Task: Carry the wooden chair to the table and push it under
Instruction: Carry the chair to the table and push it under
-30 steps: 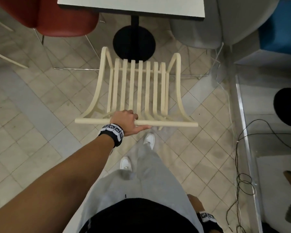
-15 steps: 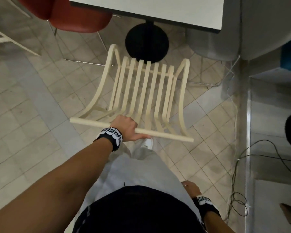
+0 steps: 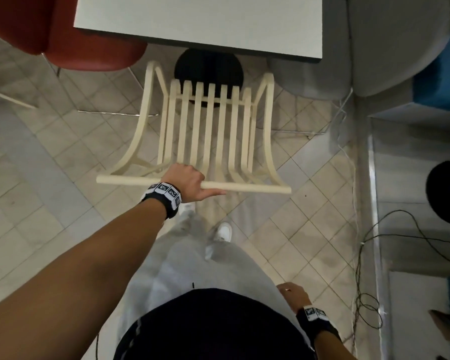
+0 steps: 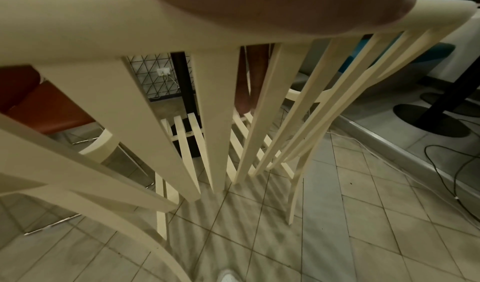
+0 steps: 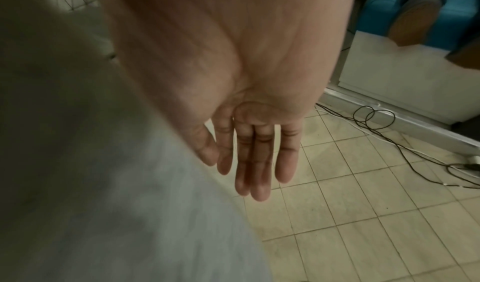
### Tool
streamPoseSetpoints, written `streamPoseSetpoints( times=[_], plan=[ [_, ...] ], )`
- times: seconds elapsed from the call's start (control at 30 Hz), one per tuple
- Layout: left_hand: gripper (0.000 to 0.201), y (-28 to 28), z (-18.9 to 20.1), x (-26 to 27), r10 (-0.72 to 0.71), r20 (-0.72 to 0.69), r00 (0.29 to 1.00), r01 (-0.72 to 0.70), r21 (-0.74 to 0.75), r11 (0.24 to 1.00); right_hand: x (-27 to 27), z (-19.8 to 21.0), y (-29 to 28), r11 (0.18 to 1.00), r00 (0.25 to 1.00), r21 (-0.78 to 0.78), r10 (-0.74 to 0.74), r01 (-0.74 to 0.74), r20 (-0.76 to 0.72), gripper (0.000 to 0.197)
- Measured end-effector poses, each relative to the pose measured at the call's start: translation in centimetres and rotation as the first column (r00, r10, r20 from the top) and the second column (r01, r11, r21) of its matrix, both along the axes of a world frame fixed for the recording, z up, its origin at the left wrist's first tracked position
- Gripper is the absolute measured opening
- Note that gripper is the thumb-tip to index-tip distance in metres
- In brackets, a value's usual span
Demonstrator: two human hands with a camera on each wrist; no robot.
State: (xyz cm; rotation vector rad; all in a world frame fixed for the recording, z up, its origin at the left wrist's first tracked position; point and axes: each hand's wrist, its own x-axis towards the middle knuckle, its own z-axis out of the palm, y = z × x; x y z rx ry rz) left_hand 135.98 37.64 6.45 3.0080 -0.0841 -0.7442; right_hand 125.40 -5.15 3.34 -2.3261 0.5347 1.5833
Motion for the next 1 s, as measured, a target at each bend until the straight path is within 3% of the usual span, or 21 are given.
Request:
streamPoseSetpoints(
  times=[0.17, 0.3, 0.43, 0.6, 0.8, 1.0],
  plan=[
    [0.107, 4.7, -0.2, 4.2, -0.058, 0.006, 0.998, 0.058, -0.012, 0.998, 1.6, 0.5, 3.0, 0.983, 0.983, -0.006, -0.184, 0.184, 0.027, 0.024],
    [0.108, 7.7, -0.1, 6.7, -0.097, 0.013, 0.995, 0.097, -0.001, 0.995, 2.6, 0.5, 5.5, 0.973, 0.972, -0.013, -0.23, 0.231, 0.056, 0.023],
    [0.104, 9.6, 0.1, 8.9, -0.111, 0.023, 0.994, 0.111, 0.008, 0.994, 3.5, 0.2, 7.7, 0.989, 0.988, -0.023, -0.144, 0.146, 0.063, 0.024],
    [0.102, 11.6, -0.1, 11.0, -0.116, 0.016, 0.993, 0.116, 0.004, 0.993, 4.5, 0.4, 9.5, 0.999, 0.996, -0.041, -0.027, 0.031, 0.086, 0.01],
    [0.096, 12.9, -0.3, 12.3, -0.084, 0.019, 0.996, 0.084, -0.012, 0.996, 5.5, 1.8, 10.7, 0.998, 0.994, -0.047, 0.055, -0.051, 0.091, 0.017],
    [0.097, 13.3, 0.3, 12.6, -0.024, 0.04, 0.999, 0.027, -0.063, 0.998, 12.0, 3.0, 10.4, 0.985, 0.966, -0.011, 0.173, -0.174, 0.194, 0.017]
  ],
)
